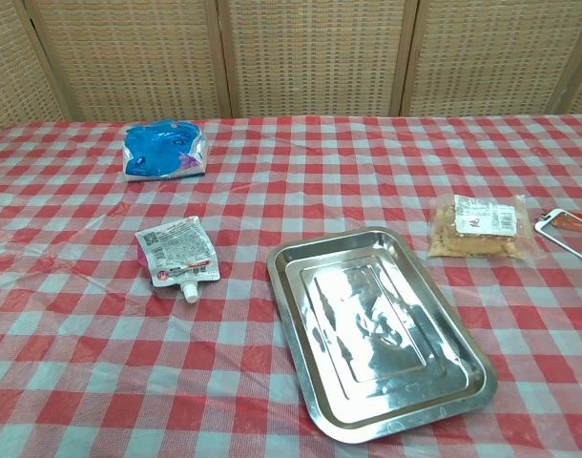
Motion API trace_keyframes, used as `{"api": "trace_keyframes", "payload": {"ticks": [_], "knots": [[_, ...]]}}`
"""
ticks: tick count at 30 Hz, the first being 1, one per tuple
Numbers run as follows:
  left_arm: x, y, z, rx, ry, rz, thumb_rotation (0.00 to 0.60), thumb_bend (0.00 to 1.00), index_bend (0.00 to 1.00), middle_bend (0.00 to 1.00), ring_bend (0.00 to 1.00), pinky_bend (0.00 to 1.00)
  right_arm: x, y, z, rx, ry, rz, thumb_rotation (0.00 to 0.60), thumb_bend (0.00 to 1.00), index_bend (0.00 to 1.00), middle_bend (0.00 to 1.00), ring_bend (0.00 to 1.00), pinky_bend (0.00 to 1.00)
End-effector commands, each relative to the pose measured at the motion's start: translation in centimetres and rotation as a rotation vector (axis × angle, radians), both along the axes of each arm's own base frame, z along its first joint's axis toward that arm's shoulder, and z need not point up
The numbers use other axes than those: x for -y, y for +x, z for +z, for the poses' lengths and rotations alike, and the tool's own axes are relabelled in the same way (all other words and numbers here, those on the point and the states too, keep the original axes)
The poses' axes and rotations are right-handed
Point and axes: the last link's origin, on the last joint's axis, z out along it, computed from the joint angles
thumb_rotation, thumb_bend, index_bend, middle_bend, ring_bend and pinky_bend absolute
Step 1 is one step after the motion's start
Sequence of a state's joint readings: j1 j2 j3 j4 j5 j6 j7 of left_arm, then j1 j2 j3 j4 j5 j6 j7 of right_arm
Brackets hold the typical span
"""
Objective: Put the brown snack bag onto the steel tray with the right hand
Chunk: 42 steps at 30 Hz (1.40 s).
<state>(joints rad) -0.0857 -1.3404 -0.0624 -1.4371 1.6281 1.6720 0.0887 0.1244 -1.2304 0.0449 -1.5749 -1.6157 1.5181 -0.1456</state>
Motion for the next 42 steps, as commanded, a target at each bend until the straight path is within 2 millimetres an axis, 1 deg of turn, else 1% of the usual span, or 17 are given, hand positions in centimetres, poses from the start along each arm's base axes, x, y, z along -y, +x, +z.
{"api": "trace_keyframes", "payload": {"ticks": [1, 17, 22, 31, 39, 42], "knots": [[0.03, -0.02, 0.06, -0.005, -0.003, 0.009, 0.6, 0.0, 0.0, 0.0, 0.0, 0.0, -0.01, -0.03, -0.04, -0.004, 0.004, -0.003, 0.6, 0.08, 0.0, 0.0, 0.0, 0.0], [0.06, -0.01, 0.14, -0.018, -0.027, 0.036, 0.6, 0.0, 0.0, 0.0, 0.0, 0.0, 0.07, 0.0, -0.09, -0.009, 0.015, -0.016, 0.6, 0.08, 0.0, 0.0, 0.0, 0.0], [-0.09, -0.25, -0.17, -0.024, -0.057, 0.056, 0.6, 0.0, 0.0, 0.0, 0.0, 0.0, 0.17, -0.02, -0.22, -0.012, 0.017, -0.018, 0.6, 0.08, 0.0, 0.0, 0.0, 0.0], [-0.09, -0.1, -0.51, -0.035, -0.081, 0.068, 0.6, 0.0, 0.0, 0.0, 0.0, 0.0, 0.04, 0.09, 0.07, 0.009, -0.016, 0.005, 0.6, 0.08, 0.0, 0.0, 0.0, 0.0], [0.16, 0.08, -0.13, -0.032, -0.068, 0.06, 0.6, 0.0, 0.0, 0.0, 0.0, 0.0, -0.04, 0.21, -0.05, 0.012, -0.005, 0.008, 0.6, 0.08, 0.0, 0.0, 0.0, 0.0], [0.26, 0.17, 0.15, -0.028, -0.06, 0.055, 0.6, 0.0, 0.0, 0.0, 0.0, 0.0, 0.24, 0.48, -0.42, 0.021, 0.016, 0.012, 0.6, 0.08, 0.0, 0.0, 0.0, 0.0]]}}
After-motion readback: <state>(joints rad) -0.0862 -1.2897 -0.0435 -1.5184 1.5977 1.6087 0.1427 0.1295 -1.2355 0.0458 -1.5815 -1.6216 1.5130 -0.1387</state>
